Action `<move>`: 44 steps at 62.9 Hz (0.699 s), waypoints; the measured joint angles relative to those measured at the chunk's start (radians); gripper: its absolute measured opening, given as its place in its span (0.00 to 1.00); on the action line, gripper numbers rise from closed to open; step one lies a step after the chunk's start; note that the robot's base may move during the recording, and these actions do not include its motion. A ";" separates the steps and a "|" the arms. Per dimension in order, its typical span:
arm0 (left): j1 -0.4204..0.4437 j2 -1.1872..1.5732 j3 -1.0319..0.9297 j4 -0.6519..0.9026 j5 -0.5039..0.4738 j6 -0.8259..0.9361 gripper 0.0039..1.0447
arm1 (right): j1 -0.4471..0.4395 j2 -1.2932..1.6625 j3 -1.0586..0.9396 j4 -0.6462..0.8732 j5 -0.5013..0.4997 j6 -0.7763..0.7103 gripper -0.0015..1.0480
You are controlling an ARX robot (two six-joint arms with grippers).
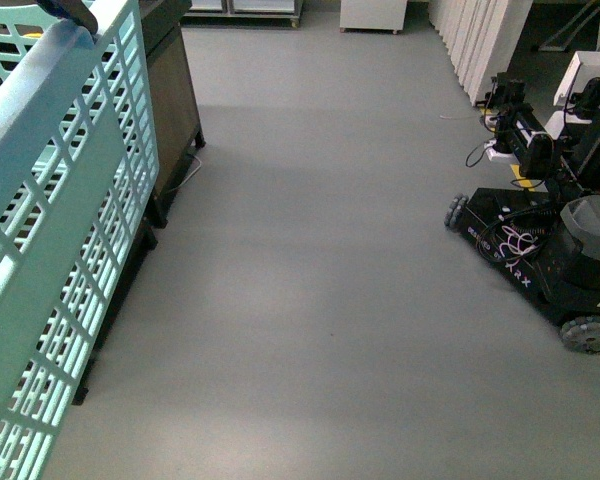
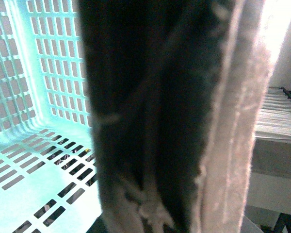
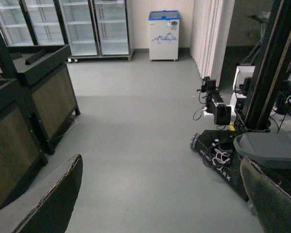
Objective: Pick mango and avocado into basket
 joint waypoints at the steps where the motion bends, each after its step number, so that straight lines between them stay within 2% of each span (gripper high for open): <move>1: 0.000 0.000 0.000 0.000 0.001 0.000 0.14 | 0.000 0.000 0.000 0.000 0.000 0.000 0.92; 44: 0.000 0.000 0.001 0.000 -0.001 -0.001 0.14 | 0.000 -0.003 0.000 0.000 -0.001 0.000 0.92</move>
